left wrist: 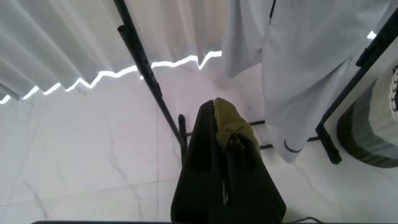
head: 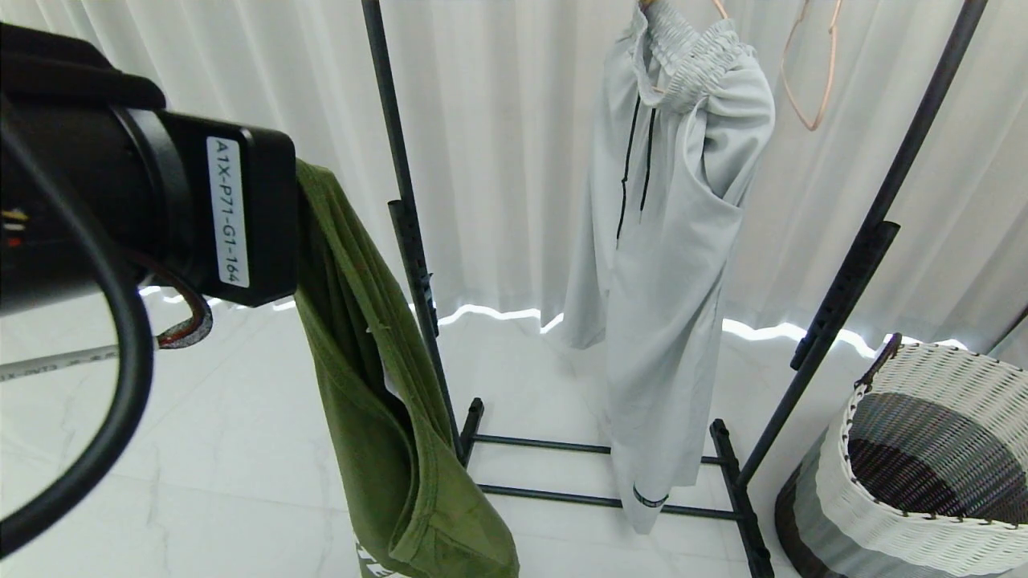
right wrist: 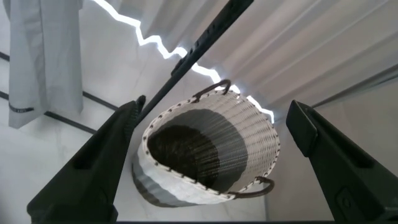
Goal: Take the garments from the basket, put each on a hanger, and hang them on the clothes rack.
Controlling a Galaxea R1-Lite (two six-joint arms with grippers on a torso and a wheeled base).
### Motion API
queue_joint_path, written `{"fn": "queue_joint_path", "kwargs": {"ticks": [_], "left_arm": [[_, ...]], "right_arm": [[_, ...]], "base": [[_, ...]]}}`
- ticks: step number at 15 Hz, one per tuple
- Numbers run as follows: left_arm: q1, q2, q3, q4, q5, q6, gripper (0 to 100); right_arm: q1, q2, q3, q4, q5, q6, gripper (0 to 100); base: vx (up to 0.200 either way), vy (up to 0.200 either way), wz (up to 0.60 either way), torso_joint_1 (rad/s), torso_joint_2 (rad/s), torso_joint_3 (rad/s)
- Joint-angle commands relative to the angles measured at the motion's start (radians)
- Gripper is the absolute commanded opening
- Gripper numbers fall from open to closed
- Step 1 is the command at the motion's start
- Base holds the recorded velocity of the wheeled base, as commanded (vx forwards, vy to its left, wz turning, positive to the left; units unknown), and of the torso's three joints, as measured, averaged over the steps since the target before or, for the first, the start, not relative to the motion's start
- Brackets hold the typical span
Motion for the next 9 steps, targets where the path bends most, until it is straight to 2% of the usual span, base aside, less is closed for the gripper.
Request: {"fn": "queue_joint_path", "kwargs": {"ticks": [1, 3, 6, 9], "left_arm": [[0.0, -0.004, 0.013, 0.0, 0.0, 0.002, 0], [0.0, 0.002, 0.011, 0.0, 0.0, 0.003, 0], [0.0, -0.001, 0.016, 0.0, 0.002, 0.002, 0], [0.0, 0.005, 0.013, 0.0, 0.0, 0.006, 0]], "right_arm": [[0.0, -0.036, 0.033, -0.001, 0.001, 0.009, 100], [0.002, -0.035, 0.04, -0.004, 0.001, 0.015, 100], [0.0, -0.035, 0.04, -0.005, 0.0, 0.017, 100], [0.0, -0.036, 0.037, -0.007, 0.0, 0.017, 100]], "base": [[0.0, 0.0, 0.0, 0.0, 0.0, 0.0], [0.0, 0.0, 0.0, 0.016, -0.07, -0.047], [0.0, 0.0, 0.0, 0.049, -0.24, -0.242], [0.0, 0.0, 0.0, 0.18, -0.49, -0.302]]}}
